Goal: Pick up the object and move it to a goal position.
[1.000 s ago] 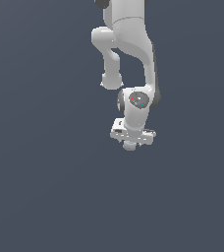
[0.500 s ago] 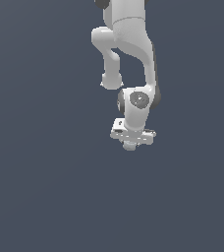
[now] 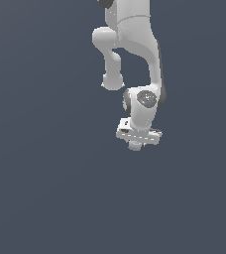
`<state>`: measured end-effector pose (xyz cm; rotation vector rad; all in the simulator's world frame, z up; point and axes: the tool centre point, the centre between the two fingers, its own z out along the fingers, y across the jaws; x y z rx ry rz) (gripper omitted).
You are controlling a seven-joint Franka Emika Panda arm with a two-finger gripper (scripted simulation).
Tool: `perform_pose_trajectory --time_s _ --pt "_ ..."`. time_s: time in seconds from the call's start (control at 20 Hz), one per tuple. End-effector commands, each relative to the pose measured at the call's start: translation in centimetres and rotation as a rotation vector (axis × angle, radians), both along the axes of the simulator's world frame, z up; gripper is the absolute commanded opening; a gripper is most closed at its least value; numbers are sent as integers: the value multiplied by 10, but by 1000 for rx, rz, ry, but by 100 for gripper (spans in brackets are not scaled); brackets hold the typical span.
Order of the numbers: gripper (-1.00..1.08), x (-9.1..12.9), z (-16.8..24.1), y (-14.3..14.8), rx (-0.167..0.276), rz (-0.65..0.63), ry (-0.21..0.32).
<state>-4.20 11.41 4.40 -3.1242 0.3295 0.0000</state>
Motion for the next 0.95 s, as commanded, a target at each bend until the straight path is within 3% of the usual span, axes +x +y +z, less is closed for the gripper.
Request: perform_pose_trajectory --time_s 0.0,0.5,0.9 --pt "-100 -4 3 16 0 2 0" --pt "-100 -20 15 99 0 1 0" --pt "-100 -22 18 121 0 1 0"
